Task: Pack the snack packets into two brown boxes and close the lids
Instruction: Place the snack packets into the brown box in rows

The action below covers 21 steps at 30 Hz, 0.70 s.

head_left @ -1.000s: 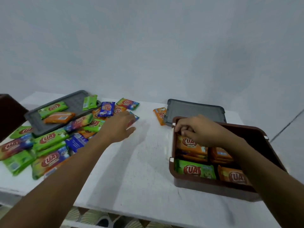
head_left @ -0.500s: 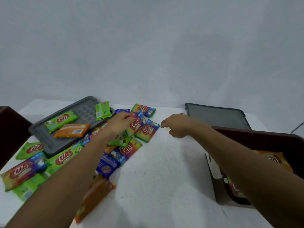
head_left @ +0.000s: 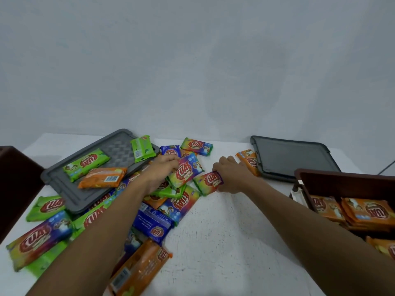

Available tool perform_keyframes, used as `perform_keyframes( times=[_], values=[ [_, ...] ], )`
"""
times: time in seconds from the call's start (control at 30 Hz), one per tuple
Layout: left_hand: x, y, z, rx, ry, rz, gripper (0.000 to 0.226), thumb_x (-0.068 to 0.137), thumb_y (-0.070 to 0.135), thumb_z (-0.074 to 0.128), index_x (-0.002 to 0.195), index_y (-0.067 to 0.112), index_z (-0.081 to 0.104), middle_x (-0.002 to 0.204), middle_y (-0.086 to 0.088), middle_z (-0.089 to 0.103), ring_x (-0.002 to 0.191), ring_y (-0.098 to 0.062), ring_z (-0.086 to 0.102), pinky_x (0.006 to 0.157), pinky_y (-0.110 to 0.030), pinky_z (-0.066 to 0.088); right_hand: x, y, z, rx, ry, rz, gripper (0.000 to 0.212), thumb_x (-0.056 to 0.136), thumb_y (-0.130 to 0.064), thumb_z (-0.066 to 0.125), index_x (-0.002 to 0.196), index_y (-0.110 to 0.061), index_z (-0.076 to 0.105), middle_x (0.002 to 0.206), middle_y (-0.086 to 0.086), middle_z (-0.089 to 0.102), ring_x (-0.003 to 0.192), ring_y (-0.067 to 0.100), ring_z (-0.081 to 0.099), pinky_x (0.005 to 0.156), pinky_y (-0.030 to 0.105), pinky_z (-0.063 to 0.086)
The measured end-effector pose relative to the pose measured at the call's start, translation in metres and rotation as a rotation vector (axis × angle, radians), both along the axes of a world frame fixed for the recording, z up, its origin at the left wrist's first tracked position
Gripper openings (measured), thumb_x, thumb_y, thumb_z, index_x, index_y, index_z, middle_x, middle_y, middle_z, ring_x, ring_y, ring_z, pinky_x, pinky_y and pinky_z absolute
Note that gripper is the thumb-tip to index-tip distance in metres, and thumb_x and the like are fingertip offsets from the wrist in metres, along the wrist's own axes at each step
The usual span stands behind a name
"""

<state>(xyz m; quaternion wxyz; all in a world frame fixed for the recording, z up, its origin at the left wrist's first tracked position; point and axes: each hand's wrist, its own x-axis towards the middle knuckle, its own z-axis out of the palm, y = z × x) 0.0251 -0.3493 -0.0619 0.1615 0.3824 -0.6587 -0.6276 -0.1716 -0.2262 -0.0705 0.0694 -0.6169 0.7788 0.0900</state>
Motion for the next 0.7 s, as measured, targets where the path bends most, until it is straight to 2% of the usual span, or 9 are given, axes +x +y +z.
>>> perform_keyframes(
  times=[0.07, 0.17, 0.27, 0.37, 0.47, 0.57, 0.63, 0.7],
  values=[
    [0.000, -0.001, -0.001, 0.011, 0.003, 0.004, 0.016, 0.094, 0.005, 0.051, 0.091, 0.011, 0.066, 0.088, -0.004, 0.070, 0.078, -0.015, 0.067, 0.067, -0.027, 0.053, -0.001, -0.002, 0.000, 0.026, -0.041, -0.010, 0.064, 0.080, -0.043, 0.073, 0.130, -0.019, 0.041, 0.129, 0.004, 0.047, 0.118, 0.022, 0.044, 0.098, 0.049, 0.042],
    [0.000, -0.003, -0.001, 0.001, -0.009, -0.017, 0.010, 0.092, 0.008, 0.055, 0.088, 0.009, 0.063, 0.093, -0.010, 0.069, 0.084, -0.022, 0.067, 0.083, -0.042, 0.054, -0.001, 0.001, -0.001, 0.037, -0.203, -0.045, 0.069, 0.082, -0.036, 0.074, 0.138, -0.023, 0.036, 0.134, 0.003, 0.049, 0.116, 0.020, 0.049, 0.098, 0.042, 0.045],
    [0.000, 0.000, 0.000, -0.032, -0.042, -0.023, 0.006, 0.090, 0.013, 0.062, 0.094, 0.008, 0.065, 0.096, -0.012, 0.073, 0.084, -0.023, 0.069, 0.087, -0.044, 0.054, -0.005, 0.005, 0.004, 0.028, -0.107, -0.053, 0.080, 0.079, -0.048, 0.073, 0.143, -0.024, 0.033, 0.134, 0.006, 0.046, 0.117, 0.021, 0.047, 0.097, 0.040, 0.046],
    [-0.001, 0.003, 0.002, -0.057, -0.054, -0.008, 0.006, 0.088, 0.015, 0.067, 0.092, 0.012, 0.065, 0.102, -0.014, 0.073, 0.088, -0.027, 0.070, 0.087, -0.045, 0.054, -0.011, 0.009, 0.018, 0.024, -0.089, -0.051, 0.074, 0.078, -0.041, 0.077, 0.137, -0.019, 0.038, 0.128, 0.007, 0.051, 0.107, 0.020, 0.054, 0.087, 0.032, 0.050],
    [-0.008, 0.009, 0.009, -0.084, -0.059, -0.014, 0.005, 0.089, 0.014, 0.066, 0.092, 0.017, 0.068, 0.104, -0.012, 0.072, 0.089, -0.025, 0.071, 0.085, -0.043, 0.055, -0.019, 0.021, 0.042, -0.010, -0.154, -0.066, 0.065, 0.079, -0.039, 0.077, 0.130, -0.017, 0.043, 0.120, 0.006, 0.059, 0.086, 0.015, 0.056, 0.068, 0.025, 0.048],
    [-0.025, 0.024, 0.022, -0.067, -0.041, -0.050, 0.021, 0.084, 0.020, 0.075, 0.104, 0.023, 0.068, 0.109, -0.008, 0.071, 0.093, -0.022, 0.071, 0.086, -0.041, 0.057, -0.031, 0.039, 0.070, -0.054, -0.208, -0.100, 0.066, 0.076, -0.042, 0.078, 0.128, -0.019, 0.045, 0.118, 0.003, 0.060, 0.091, 0.016, 0.056, 0.077, 0.028, 0.050],
    [-0.039, 0.041, 0.035, -0.094, -0.021, -0.079, 0.051, 0.067, 0.035, 0.087, 0.112, 0.026, 0.066, 0.111, -0.001, 0.069, 0.097, -0.017, 0.069, 0.081, -0.033, 0.056, -0.043, 0.057, 0.088, -0.110, -0.306, -0.157, 0.067, 0.074, -0.041, 0.079, 0.128, -0.020, 0.045, 0.116, 0.002, 0.060, 0.094, 0.017, 0.059, 0.082, 0.031, 0.052],
    [-0.057, 0.059, 0.047, -0.121, 0.020, -0.092, 0.078, 0.046, 0.042, 0.095, 0.115, 0.028, 0.063, 0.108, -0.002, 0.070, 0.091, -0.015, 0.069, 0.070, -0.029, 0.055, -0.058, 0.082, 0.104, -0.168, -0.366, -0.214, 0.070, 0.073, -0.042, 0.078, 0.130, -0.023, 0.042, 0.116, 0.001, 0.059, 0.096, 0.018, 0.059, 0.084, 0.033, 0.053]
  ],
)
